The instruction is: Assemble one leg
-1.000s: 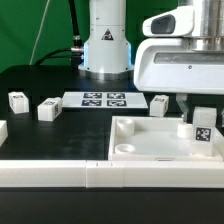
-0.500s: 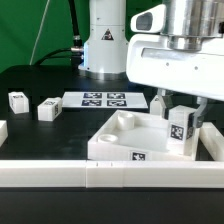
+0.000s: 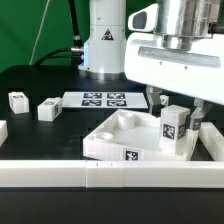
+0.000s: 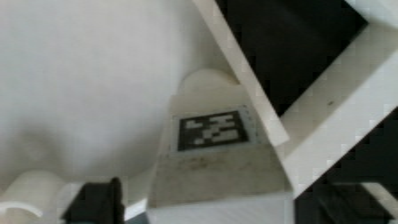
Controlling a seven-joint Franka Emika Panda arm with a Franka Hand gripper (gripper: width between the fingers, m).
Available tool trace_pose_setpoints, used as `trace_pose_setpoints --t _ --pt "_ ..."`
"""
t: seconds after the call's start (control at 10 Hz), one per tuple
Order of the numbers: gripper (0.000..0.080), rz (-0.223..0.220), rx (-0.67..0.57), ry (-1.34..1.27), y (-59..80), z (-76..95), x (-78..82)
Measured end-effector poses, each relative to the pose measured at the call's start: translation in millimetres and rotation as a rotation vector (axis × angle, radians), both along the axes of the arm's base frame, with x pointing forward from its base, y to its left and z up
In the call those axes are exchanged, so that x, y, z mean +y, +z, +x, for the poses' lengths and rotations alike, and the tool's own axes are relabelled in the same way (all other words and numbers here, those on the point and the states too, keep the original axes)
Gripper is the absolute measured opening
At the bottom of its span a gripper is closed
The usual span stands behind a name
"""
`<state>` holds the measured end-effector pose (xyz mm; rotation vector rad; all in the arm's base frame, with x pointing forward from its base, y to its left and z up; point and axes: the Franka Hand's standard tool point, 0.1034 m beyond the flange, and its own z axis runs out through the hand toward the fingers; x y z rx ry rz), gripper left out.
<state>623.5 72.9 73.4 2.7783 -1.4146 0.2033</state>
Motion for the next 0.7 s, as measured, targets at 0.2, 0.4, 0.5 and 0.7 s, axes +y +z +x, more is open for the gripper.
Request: trace_pose_setpoints --t 0.2,0.4,0.5,0.7 --pt "0.0643 0.000 0.000 0.000 0.0 0.0 0.0" --pt "0.0648 0.000 0.000 0.000 0.0 0.1 0.0" --pt "0.0649 0.000 0.000 0.000 0.0 0.1 0.0" --pt "0.0649 0.000 0.000 0.000 0.0 0.1 0.0"
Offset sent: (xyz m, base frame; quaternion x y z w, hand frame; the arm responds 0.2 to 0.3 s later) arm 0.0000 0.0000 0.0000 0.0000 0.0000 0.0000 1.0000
